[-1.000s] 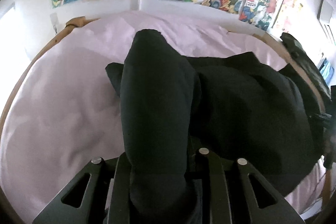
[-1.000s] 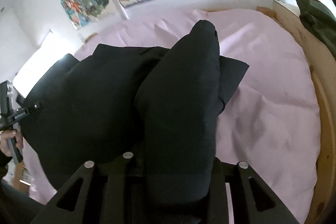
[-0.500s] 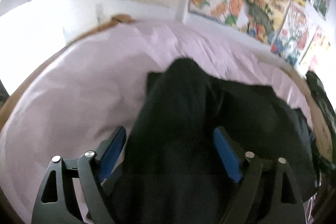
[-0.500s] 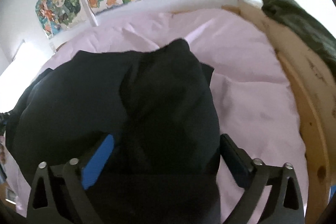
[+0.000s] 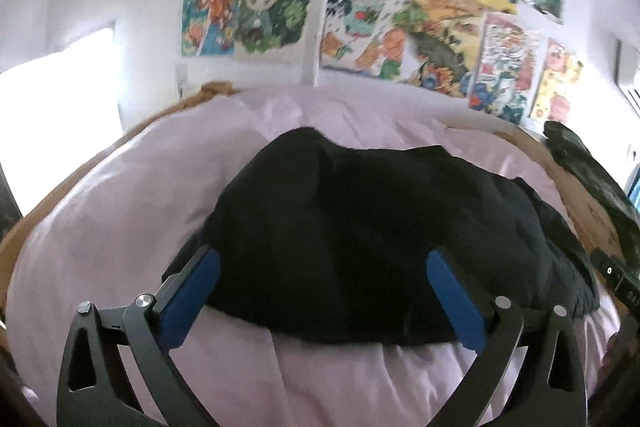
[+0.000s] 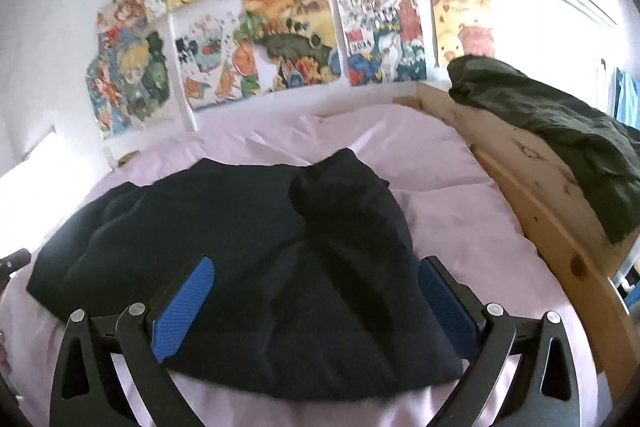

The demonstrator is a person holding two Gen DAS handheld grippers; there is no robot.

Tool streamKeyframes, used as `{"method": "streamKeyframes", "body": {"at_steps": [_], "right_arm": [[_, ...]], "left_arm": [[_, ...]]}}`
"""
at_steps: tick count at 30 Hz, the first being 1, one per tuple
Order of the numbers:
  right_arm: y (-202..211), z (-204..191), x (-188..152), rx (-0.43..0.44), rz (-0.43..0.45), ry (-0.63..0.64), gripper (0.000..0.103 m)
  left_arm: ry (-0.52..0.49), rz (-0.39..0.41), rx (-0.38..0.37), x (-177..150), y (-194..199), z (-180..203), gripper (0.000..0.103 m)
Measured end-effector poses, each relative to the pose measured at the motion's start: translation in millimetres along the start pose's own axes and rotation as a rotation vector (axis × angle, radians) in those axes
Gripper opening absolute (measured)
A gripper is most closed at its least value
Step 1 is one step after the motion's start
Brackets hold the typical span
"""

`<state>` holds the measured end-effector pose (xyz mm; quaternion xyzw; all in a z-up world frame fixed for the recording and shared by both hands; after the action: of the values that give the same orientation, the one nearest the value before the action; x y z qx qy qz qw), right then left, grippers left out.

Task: Fold large clothes
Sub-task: 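Lay the folded jacket bundle on the sheet and open both tools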

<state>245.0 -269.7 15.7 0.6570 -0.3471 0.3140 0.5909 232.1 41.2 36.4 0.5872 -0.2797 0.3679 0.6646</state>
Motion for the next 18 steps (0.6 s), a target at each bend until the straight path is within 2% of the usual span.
{"method": "streamKeyframes", "body": {"at_steps": [4,7,11,18], "right_arm": [[23,-15,-5,-0.012,0.040,0.056,0.103],[41,-28,-8,-0.005,0.076,0.075,0.103],[64,-45,-12,0.012,0.127,0.094,0.103],[89,-72,-25,0.038,0.153,0.117,0.103]], "left_arm": [[-0.056,0.058,-0.021,-14,24,15,0.102],[-0.030,0.063,-0.045,-20,33,17,0.102],[-0.009,0.107,-0.060,-24,56,18,0.102],[-0.046,0.158,-0.023,-39,84,14,0.102]]}}
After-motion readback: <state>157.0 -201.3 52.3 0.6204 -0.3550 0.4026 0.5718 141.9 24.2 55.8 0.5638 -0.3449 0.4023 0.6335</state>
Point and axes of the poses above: each gripper's, at about its wrist camera, not at the fingertips, and y roughly against the way its jaws point, z to its right, x to its top, the point moved 8 cm from there along -y, roughly the way its jaws point, and after that the axes turned 6 degrees about y, right-handed, at the moved point
